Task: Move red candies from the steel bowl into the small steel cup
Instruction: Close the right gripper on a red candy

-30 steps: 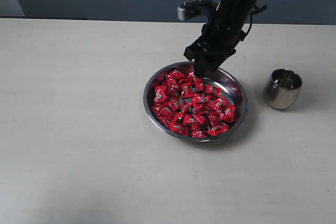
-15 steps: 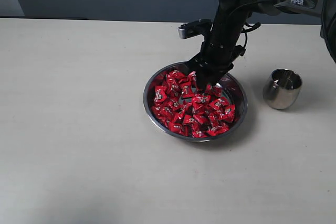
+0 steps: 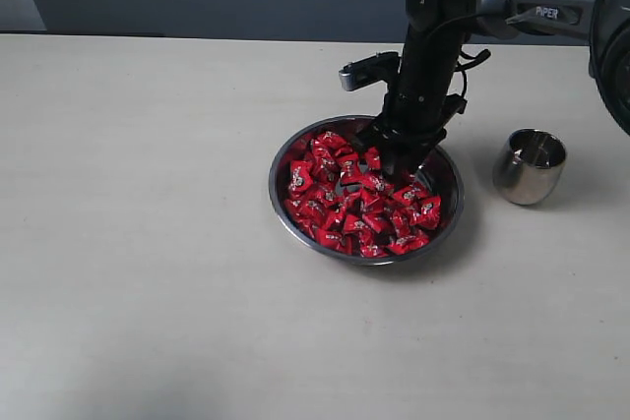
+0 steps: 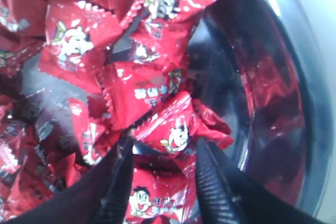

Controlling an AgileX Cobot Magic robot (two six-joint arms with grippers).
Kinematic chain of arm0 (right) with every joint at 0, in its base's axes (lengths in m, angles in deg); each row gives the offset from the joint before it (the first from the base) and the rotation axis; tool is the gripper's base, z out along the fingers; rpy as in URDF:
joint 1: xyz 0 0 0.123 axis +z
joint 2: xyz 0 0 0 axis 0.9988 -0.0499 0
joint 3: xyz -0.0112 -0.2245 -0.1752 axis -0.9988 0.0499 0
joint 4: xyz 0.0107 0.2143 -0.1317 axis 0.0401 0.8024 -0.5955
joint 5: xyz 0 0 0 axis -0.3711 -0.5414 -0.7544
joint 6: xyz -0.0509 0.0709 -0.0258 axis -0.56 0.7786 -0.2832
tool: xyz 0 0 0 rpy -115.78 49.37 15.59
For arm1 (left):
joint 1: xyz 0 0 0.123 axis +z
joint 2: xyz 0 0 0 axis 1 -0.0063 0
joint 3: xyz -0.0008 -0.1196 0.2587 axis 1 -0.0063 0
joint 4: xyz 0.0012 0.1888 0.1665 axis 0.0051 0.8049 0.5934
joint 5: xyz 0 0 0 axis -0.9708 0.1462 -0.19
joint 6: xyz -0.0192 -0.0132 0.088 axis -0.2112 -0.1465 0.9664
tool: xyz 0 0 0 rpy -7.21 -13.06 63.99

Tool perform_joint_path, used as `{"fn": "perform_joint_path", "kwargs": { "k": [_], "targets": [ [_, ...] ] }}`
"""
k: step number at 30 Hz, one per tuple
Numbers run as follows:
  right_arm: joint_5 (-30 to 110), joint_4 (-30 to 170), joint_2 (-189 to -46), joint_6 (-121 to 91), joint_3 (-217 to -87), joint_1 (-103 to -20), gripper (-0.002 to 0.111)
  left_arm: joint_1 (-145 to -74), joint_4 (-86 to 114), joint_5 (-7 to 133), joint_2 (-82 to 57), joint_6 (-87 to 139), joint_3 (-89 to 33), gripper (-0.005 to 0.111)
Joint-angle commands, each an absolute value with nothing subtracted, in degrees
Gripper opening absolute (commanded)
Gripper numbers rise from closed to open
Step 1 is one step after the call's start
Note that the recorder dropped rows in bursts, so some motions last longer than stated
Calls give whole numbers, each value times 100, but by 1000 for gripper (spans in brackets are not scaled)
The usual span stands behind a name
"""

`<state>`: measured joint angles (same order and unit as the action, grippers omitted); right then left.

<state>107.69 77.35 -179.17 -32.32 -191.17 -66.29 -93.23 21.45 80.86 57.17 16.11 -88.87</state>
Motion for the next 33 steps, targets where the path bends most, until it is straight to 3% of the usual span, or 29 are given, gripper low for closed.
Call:
{"fn": "perform_joint_path", "kwargs": {
  "k": [1,7,12,15,33],
  "targets": [
    [10562,7665,-17925,-3233,-19143,-6648,38,-9383,2143,8066,5741,1579,-8881,0],
    [10574,7646,-17925,-3233,-19143,-6648,32,-9383,2143,8066,5741,1579,-8881,0],
    [10678,7646,-17925,-3233,-19143,-6648,10,-9383,2143,8066,5741,1579,-8881,0],
    [10699,7646,-17925,-3233,-19143,-6648,2,-9383,2143,8066,5741,1579,-8881,0],
    [10857,7557,-17248,-3233,-19151,-6648,2,-9383,2143,8066,5741,1579,-8881,0]
  ]
}}
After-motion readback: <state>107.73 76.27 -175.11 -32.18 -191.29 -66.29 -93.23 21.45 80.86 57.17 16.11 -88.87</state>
